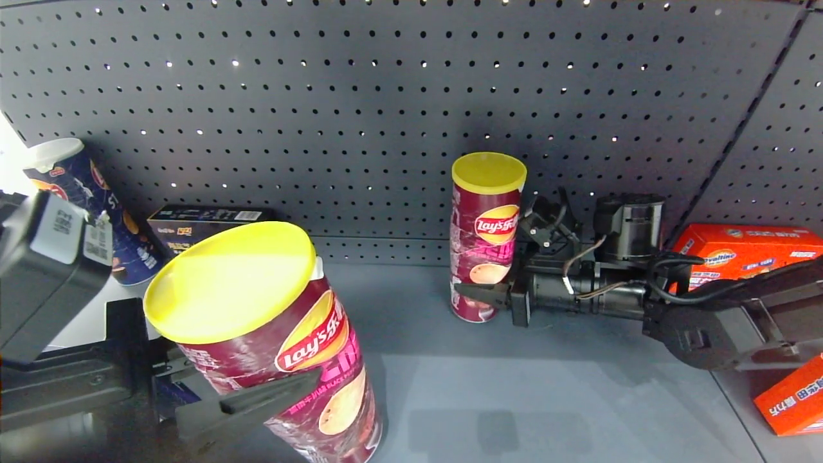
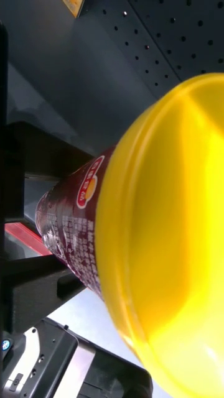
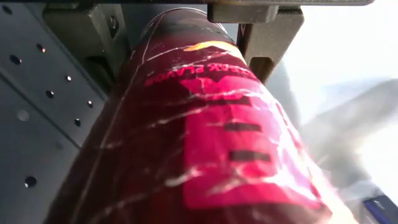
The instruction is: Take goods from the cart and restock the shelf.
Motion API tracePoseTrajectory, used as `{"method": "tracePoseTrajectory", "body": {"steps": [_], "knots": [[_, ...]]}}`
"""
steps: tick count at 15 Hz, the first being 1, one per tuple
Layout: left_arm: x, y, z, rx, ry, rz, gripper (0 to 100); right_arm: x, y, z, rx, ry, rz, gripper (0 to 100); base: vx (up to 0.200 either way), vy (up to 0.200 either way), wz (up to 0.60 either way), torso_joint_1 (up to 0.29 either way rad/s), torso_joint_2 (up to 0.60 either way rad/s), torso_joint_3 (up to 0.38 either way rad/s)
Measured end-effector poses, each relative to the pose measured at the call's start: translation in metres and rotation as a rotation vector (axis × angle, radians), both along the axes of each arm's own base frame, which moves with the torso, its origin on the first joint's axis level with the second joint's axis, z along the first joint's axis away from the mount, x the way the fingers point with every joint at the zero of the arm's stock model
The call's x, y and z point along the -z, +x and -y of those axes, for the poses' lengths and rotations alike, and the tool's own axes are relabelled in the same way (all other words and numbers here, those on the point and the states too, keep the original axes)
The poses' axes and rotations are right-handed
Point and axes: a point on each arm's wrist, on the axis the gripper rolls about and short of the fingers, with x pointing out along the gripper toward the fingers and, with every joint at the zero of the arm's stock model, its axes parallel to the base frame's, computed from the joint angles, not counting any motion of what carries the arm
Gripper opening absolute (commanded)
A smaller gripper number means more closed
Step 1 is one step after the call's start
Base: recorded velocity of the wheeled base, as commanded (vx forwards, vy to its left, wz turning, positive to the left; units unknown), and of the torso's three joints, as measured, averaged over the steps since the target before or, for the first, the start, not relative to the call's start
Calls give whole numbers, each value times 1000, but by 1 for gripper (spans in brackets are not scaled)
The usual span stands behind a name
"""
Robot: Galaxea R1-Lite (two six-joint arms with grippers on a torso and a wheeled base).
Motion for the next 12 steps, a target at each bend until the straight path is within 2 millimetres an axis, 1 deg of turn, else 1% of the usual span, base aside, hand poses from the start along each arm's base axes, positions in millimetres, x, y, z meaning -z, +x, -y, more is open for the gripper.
{"method": "tracePoseTrajectory", "body": {"steps": [3,4,8,10,12], "knots": [[0,0,0,0,-1,1,0,-6,-15,0,16,6,-3,0,0,0,0,0,0,0],[-1,0,0,0,-1,2,0,-8,-25,0,31,11,-20,0,0,0,0,0,0,0],[-4,0,0,2,-9,13,0,-19,-81,5,66,47,-62,0,0,0,0,0,0,0],[-7,0,0,1,-15,20,0,-22,-103,12,67,53,-55,0,0,0,0,0,0,0],[-8,0,0,-1,-17,23,0,-16,-121,22,56,43,-64,0,0,0,0,0,0,0]]}}
